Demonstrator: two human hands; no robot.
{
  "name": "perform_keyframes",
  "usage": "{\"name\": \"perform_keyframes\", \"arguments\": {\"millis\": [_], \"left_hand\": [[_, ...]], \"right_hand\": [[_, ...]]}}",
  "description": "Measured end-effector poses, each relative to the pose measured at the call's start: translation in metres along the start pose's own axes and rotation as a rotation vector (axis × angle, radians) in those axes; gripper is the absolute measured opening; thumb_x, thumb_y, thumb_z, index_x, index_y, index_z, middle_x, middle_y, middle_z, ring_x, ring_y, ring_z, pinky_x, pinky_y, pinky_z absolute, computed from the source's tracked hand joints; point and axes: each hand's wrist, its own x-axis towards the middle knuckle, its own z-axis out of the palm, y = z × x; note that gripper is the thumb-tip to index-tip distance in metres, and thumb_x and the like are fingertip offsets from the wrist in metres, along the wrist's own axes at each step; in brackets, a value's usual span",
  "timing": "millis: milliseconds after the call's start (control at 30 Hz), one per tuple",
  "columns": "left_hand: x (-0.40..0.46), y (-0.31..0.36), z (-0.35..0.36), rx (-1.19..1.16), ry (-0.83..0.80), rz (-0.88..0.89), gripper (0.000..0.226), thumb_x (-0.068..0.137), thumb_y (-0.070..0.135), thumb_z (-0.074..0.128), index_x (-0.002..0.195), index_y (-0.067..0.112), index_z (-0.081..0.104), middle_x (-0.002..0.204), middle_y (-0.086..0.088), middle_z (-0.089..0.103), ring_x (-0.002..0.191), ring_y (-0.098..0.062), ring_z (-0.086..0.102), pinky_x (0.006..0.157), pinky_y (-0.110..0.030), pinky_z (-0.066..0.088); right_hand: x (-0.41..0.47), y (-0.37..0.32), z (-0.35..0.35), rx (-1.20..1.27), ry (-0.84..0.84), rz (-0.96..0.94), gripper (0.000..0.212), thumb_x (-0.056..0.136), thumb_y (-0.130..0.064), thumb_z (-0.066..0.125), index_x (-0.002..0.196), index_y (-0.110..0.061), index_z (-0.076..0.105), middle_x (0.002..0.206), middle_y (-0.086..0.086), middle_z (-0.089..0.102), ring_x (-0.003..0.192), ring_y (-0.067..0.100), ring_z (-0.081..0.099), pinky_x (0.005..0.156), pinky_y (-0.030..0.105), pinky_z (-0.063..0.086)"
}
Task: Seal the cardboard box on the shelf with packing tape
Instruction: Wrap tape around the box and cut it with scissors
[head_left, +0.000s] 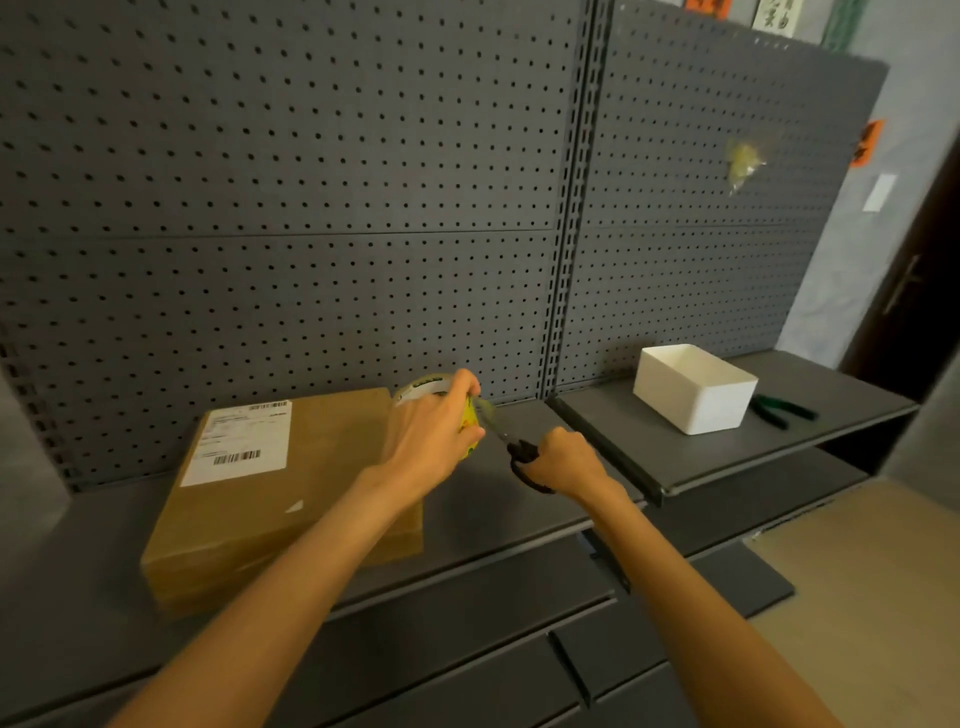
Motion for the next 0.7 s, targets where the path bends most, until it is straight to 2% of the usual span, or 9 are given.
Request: {"name": "perform_keyframes", "arguments": {"millis": [67, 100, 133, 200, 333, 433, 500, 600, 700], "left_hand": [[0.013, 0.001, 0.02, 0.071, -0.046, 0.044, 0.035, 0.089, 0.034, 0.06, 0.115, 0.023, 0.04, 0.08, 0.0, 0.061, 0.062, -0.017, 0.049, 0.044, -0.024, 0.02], [0.018, 0.002, 0.029, 0.101, -0.078, 0.064, 0.036, 0.089, 0.034, 0.06, 0.115, 0.022, 0.039, 0.081, 0.0, 0.061, 0.062, -0.017, 0.048, 0.044, -0.025, 0.02], [0.021, 0.003, 0.038, 0.128, -0.113, 0.081, 0.036, 0.089, 0.033, 0.061, 0.116, 0.022, 0.039, 0.082, 0.0, 0.062, 0.063, -0.017, 0.048, 0.044, -0.027, 0.022], [0.026, 0.003, 0.053, 0.175, -0.195, 0.104, 0.036, 0.088, 0.03, 0.061, 0.115, 0.02, 0.039, 0.086, -0.002, 0.064, 0.066, -0.019, 0.051, 0.05, -0.031, 0.03], [0.028, -0.006, 0.079, 0.273, -0.35, 0.1, 0.039, 0.087, 0.031, 0.063, 0.115, 0.017, 0.039, 0.096, -0.005, 0.063, 0.074, -0.023, 0.054, 0.062, -0.036, 0.04], [0.029, -0.012, 0.088, 0.335, -0.408, 0.09, 0.045, 0.087, 0.033, 0.063, 0.118, 0.015, 0.037, 0.099, -0.005, 0.062, 0.079, -0.026, 0.058, 0.061, -0.036, 0.041], [0.03, -0.013, 0.09, 0.345, -0.426, 0.079, 0.049, 0.085, 0.033, 0.064, 0.12, 0.014, 0.036, 0.099, -0.006, 0.062, 0.081, -0.027, 0.059, 0.061, -0.037, 0.043], [0.029, -0.014, 0.091, 0.296, -0.481, 0.041, 0.049, 0.083, 0.032, 0.068, 0.117, 0.015, 0.037, 0.097, -0.007, 0.061, 0.082, -0.028, 0.058, 0.064, -0.039, 0.046], [0.028, -0.013, 0.09, 0.252, -0.495, 0.023, 0.045, 0.083, 0.031, 0.069, 0.114, 0.016, 0.039, 0.096, -0.008, 0.06, 0.083, -0.028, 0.057, 0.067, -0.04, 0.046]], "right_hand": [[0.008, 0.01, -0.002, -0.009, -0.026, 0.047, 0.022, 0.087, -0.022, 0.065, 0.084, -0.003, 0.055, 0.073, 0.008, 0.05, 0.063, 0.021, 0.05, 0.051, 0.03, 0.039], [0.013, 0.016, -0.001, -0.019, -0.03, 0.062, 0.016, 0.087, -0.016, 0.063, 0.086, -0.003, 0.054, 0.077, 0.009, 0.05, 0.066, 0.022, 0.051, 0.055, 0.03, 0.041], [0.016, 0.02, 0.0, -0.035, -0.031, 0.069, 0.016, 0.088, -0.012, 0.062, 0.08, -0.005, 0.051, 0.075, 0.009, 0.048, 0.064, 0.021, 0.049, 0.056, 0.031, 0.042], [0.023, 0.028, 0.006, -0.073, -0.032, 0.084, 0.031, 0.089, -0.009, 0.061, 0.066, -0.011, 0.04, 0.067, 0.007, 0.044, 0.056, 0.018, 0.044, 0.057, 0.031, 0.044], [0.033, 0.029, 0.015, -0.132, -0.035, 0.054, 0.034, 0.091, -0.008, 0.059, 0.065, -0.015, 0.037, 0.064, 0.008, 0.042, 0.054, 0.02, 0.042, 0.06, 0.034, 0.046], [0.036, 0.026, 0.021, -0.145, -0.055, 0.018, 0.017, 0.091, -0.01, 0.06, 0.082, -0.009, 0.046, 0.088, 0.017, 0.057, 0.079, 0.031, 0.059, 0.07, 0.034, 0.049], [0.037, 0.025, 0.026, -0.129, -0.067, 0.007, 0.01, 0.09, -0.011, 0.061, 0.09, -0.008, 0.052, 0.1, 0.019, 0.06, 0.09, 0.034, 0.061, 0.071, 0.035, 0.05], [0.038, 0.025, 0.031, -0.11, -0.076, 0.012, 0.021, 0.088, -0.014, 0.065, 0.103, -0.002, 0.058, 0.102, 0.018, 0.062, 0.092, 0.034, 0.062, 0.073, 0.036, 0.052], [0.039, 0.025, 0.031, -0.101, -0.086, 0.012, 0.023, 0.086, -0.016, 0.067, 0.101, -0.001, 0.057, 0.1, 0.018, 0.062, 0.091, 0.034, 0.062, 0.069, 0.034, 0.051]]}}
